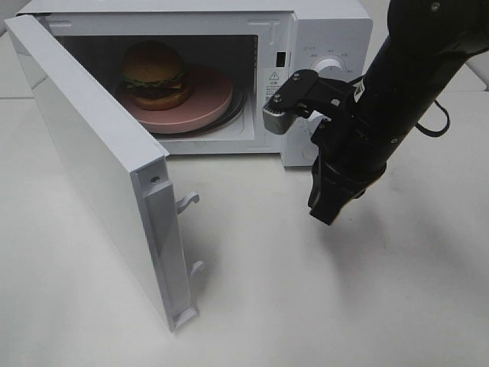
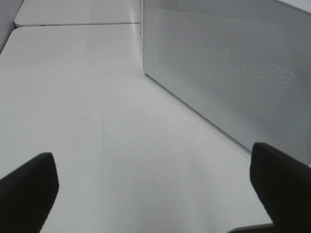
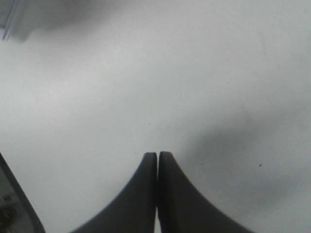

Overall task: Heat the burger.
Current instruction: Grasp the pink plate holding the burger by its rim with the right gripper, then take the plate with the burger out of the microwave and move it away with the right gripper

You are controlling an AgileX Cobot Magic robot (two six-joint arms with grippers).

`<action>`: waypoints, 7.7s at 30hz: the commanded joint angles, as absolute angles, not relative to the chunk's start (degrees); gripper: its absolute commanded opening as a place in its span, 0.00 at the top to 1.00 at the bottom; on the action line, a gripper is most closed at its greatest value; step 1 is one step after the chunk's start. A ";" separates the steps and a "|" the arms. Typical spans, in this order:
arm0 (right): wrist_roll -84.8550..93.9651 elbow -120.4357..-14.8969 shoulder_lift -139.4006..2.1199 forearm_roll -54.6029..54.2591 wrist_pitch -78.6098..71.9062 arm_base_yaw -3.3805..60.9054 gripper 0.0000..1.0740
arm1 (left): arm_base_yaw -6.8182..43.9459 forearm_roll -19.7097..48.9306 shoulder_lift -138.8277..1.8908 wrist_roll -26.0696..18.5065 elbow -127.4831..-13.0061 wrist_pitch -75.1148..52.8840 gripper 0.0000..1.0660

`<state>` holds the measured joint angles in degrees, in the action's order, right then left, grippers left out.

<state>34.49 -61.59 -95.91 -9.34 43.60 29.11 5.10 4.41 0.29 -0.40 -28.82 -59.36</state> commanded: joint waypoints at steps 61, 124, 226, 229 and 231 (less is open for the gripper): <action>68.93 -65.60 -98.89 4.53 15.18 32.37 0.17 | 4.98 4.58 1.38 0.00 -28.65 -59.36 0.06; 65.09 -108.52 -135.62 7.33 21.77 35.70 0.24 | 4.98 4.58 1.38 0.00 -28.65 -59.36 0.06; 90.87 -59.99 -99.18 -11.06 7.73 35.52 1.00 | 4.98 4.58 1.38 0.00 -28.65 -59.36 0.06; 90.87 -58.67 -97.86 -10.94 7.68 35.52 1.00 | 4.98 4.58 1.38 0.00 -28.65 -59.36 0.06; 90.87 -56.84 -96.37 -11.00 7.68 35.52 1.00 | 4.98 4.58 1.38 0.00 -28.65 -59.36 0.06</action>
